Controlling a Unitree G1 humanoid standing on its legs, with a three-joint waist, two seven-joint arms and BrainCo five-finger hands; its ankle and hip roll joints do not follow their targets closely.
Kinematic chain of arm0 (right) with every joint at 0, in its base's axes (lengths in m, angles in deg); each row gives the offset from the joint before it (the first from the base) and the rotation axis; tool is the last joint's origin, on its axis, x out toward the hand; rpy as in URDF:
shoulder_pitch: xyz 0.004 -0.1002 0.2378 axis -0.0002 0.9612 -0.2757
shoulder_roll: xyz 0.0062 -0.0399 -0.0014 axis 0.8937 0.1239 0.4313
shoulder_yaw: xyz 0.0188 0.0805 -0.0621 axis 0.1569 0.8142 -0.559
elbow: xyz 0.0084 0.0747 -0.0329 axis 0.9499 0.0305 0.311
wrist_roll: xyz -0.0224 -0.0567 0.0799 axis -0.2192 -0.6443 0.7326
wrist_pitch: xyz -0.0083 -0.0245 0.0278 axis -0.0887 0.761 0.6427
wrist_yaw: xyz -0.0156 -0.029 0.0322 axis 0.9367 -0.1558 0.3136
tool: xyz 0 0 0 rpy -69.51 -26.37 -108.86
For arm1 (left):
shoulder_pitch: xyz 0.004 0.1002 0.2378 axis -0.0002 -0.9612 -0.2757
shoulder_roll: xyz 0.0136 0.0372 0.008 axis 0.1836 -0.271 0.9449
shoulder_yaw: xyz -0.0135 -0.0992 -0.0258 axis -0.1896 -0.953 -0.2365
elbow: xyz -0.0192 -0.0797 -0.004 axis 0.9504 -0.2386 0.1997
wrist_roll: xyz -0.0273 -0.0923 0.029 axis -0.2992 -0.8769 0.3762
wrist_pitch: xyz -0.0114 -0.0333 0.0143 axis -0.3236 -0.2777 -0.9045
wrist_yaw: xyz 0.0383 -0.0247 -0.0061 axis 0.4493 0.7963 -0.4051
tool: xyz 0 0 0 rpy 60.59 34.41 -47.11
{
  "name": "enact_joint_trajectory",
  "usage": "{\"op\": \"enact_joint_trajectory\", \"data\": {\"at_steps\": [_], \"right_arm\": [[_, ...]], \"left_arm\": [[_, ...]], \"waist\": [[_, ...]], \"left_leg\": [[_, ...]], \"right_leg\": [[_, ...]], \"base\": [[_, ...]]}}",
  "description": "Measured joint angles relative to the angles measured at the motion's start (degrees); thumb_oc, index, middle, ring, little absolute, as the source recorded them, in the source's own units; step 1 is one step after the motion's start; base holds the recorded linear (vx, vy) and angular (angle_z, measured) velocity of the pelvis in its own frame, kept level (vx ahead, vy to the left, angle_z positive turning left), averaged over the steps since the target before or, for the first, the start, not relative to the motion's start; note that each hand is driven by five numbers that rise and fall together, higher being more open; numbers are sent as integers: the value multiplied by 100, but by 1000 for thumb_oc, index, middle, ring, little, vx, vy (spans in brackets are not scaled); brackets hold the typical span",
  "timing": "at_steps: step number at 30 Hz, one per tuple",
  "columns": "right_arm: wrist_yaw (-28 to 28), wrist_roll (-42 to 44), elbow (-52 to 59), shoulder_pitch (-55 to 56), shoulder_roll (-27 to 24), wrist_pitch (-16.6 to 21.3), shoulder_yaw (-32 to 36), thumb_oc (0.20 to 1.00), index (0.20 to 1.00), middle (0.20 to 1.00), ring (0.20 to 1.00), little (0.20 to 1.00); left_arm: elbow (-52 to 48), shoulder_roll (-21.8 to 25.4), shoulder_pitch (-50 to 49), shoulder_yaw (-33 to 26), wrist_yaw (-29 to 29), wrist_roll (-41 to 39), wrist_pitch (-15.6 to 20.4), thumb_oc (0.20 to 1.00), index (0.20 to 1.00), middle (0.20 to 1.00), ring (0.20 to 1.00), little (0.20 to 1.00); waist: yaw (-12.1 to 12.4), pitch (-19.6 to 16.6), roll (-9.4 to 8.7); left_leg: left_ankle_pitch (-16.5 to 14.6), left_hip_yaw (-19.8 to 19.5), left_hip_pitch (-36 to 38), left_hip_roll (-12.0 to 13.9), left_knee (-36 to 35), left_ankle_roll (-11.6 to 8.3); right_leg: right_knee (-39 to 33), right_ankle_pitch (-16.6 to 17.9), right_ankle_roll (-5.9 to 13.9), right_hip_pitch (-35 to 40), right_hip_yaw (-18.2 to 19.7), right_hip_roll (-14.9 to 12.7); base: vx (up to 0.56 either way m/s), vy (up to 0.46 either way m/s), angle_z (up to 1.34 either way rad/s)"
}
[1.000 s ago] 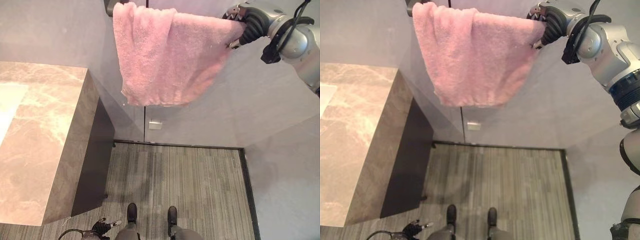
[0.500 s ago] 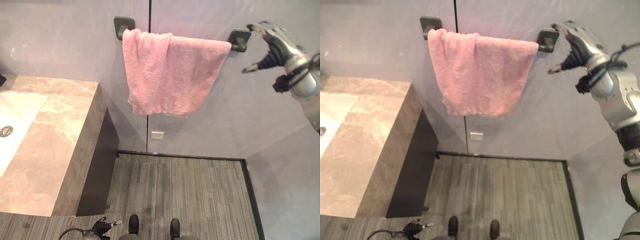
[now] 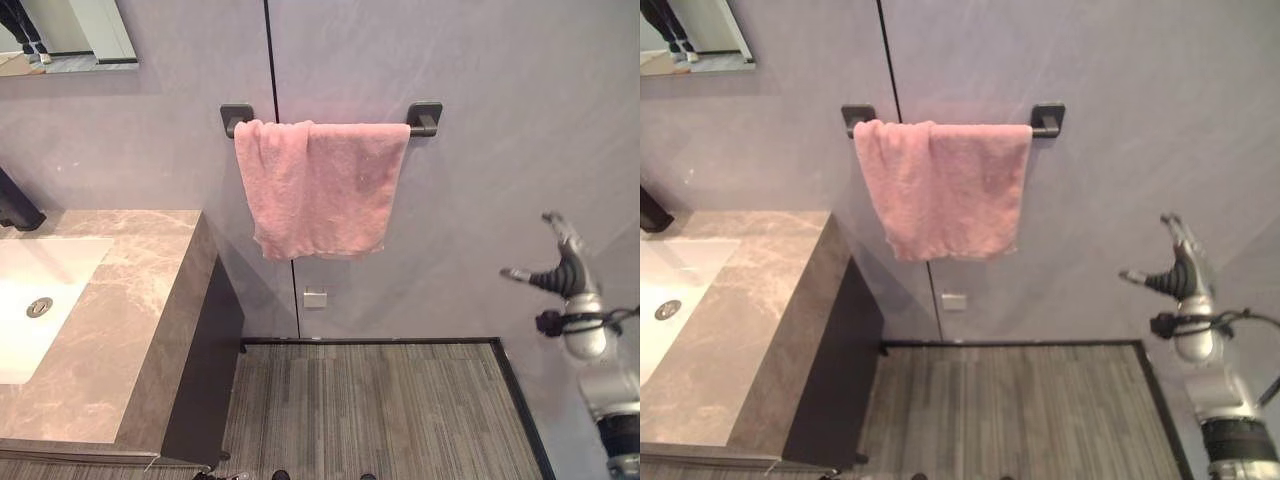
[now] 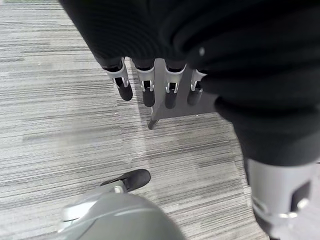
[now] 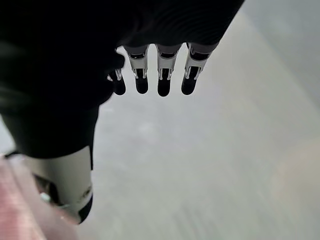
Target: Put brush and paste in cup on sink, flatten towel.
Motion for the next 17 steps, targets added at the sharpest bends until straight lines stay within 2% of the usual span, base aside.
{"op": "enact_joint_trajectory", "data": {"at_steps": [2,4,7,9,11,13,17], "right_arm": [[143,166,-1181,222,419,26,-244,1000,1000,1000,1000,1000],[294,254,-1875,433,644,-167,-487,1000,1000,1000,1000,1000],[467,1382,-3151,395,1227,-85,-336,1000,1000,1000,1000,1000],[680,2586,-3494,431,1643,11,-192,1000,1000,1000,1000,1000],[850,3164,-3759,482,1850,60,-227,1000,1000,1000,1000,1000],[1032,3340,-4141,493,1963,26,-400,1000,1000,1000,1000,1000],[1264,3288,-4046,500,1977,29,-763,1000,1000,1000,1000,1000]], "left_arm": [[-51,8,-44,58,32,-3,4,1000,1000,1000,1000,1000],[-145,-19,-92,111,72,-11,15,1000,1000,1000,1000,1000],[-394,13,-169,290,130,-82,55,1000,1000,1000,1000,1000],[-612,11,-297,303,158,-122,131,1000,1000,1000,1000,1000],[-616,13,-244,411,153,-125,135,1000,1000,1000,1000,1000],[-645,9,-214,500,161,-128,179,1000,1000,1000,1000,1000],[-986,19,-303,502,162,-279,269,1000,1000,1000,1000,1000]], "waist": [[29,-14,-37],[16,9,21],[-59,9,20],[-133,58,49],[-143,143,56],[-135,163,55],[-127,158,64]], "left_leg": [[-20,-4,60,-10,5,3],[-41,-4,77,-23,3,16],[-41,-18,98,-21,20,15],[-38,-12,122,-12,21,14],[-40,-5,229,-9,21,13],[-77,-1,318,-4,10,12],[-91,2,339,10,-2,25]], "right_leg": [[1,-29,-3,74,-8,-9],[8,-35,4,89,-12,-31],[48,-44,-5,115,-17,-16],[47,-43,-6,131,-10,-9],[45,-48,-10,241,-7,-9],[34,-105,-7,321,-12,-10],[23,-129,-19,324,-1,3]], "base": [[-23,-5,1],[0,0,0],[-34,-6,1],[-29,-12,-2],[0,0,0],[0,0,0],[0,-17,-1]]}}
